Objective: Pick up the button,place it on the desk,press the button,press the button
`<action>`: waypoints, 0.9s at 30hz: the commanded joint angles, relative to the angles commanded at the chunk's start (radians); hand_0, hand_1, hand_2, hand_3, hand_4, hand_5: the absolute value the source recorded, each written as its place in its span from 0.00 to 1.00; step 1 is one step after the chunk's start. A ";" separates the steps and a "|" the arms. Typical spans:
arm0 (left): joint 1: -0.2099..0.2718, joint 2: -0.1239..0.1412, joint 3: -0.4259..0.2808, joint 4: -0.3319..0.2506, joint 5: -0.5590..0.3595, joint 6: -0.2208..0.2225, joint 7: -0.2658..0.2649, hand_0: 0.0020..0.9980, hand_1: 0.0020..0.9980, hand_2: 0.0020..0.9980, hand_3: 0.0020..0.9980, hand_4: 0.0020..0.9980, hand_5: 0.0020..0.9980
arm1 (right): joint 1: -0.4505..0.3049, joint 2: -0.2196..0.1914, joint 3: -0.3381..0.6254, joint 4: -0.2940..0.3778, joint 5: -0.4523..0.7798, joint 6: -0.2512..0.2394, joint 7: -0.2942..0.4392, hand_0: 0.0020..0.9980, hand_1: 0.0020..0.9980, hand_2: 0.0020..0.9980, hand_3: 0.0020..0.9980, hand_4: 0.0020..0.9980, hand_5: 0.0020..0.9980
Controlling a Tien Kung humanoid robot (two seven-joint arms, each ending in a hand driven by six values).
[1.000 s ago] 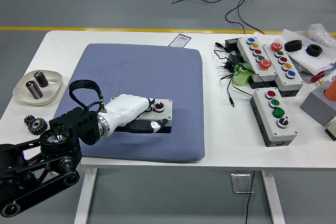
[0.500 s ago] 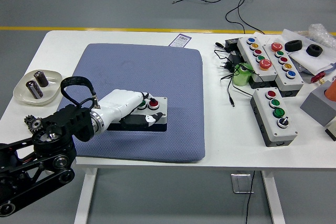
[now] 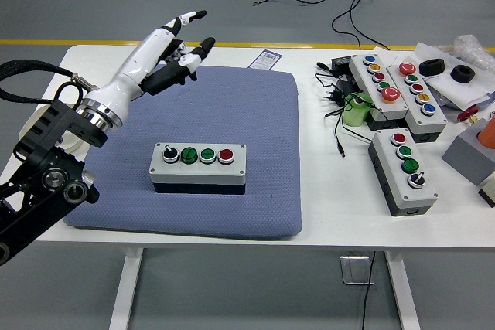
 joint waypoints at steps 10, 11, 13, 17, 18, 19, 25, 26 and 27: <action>0.015 -0.001 -0.108 0.247 -0.422 -0.032 -0.154 0.93 0.97 1.00 1.00 0.65 1.00 | 0.002 0.001 0.008 0.000 -0.010 0.001 -0.003 0.59 0.68 0.71 0.63 0.34 0.15; 0.016 -0.002 -0.109 0.261 -0.461 -0.040 -0.152 0.93 0.97 1.00 1.00 0.65 1.00 | 0.002 0.001 0.009 0.000 -0.010 0.001 -0.003 0.59 0.68 0.71 0.63 0.34 0.15; 0.015 -0.006 -0.106 0.291 -0.543 -0.066 -0.149 0.93 0.97 1.00 1.00 0.65 1.00 | 0.002 0.001 0.008 0.000 -0.008 0.001 -0.002 0.59 0.68 0.71 0.63 0.34 0.15; 0.023 -0.014 -0.096 0.320 -0.642 -0.096 -0.143 0.94 0.98 1.00 1.00 0.65 1.00 | 0.002 0.002 0.007 0.000 -0.008 0.000 -0.004 0.59 0.68 0.71 0.63 0.34 0.15; 0.024 -0.016 -0.092 0.322 -0.636 -0.099 -0.143 0.94 0.98 1.00 1.00 0.65 1.00 | 0.002 0.003 0.007 0.000 -0.007 0.000 -0.004 0.59 0.68 0.71 0.63 0.34 0.15; 0.025 -0.017 -0.088 0.322 -0.633 -0.103 -0.143 0.94 0.98 1.00 1.00 0.65 1.00 | 0.002 0.003 0.007 0.000 -0.007 0.000 -0.004 0.59 0.68 0.71 0.63 0.34 0.15; 0.020 -0.020 -0.082 0.317 -0.620 -0.115 -0.141 0.94 0.98 1.00 1.00 0.65 1.00 | 0.002 0.003 0.009 0.000 -0.009 0.000 -0.005 0.59 0.68 0.71 0.63 0.34 0.15; 0.020 -0.020 -0.082 0.315 -0.620 -0.116 -0.143 0.94 0.98 1.00 1.00 0.65 1.00 | 0.001 0.003 0.009 0.000 -0.009 0.000 -0.006 0.59 0.68 0.71 0.63 0.34 0.15; 0.019 -0.020 -0.082 0.313 -0.620 -0.116 -0.145 0.94 0.98 1.00 1.00 0.65 1.00 | 0.001 0.003 0.008 0.000 -0.008 0.000 -0.006 0.59 0.68 0.71 0.63 0.34 0.15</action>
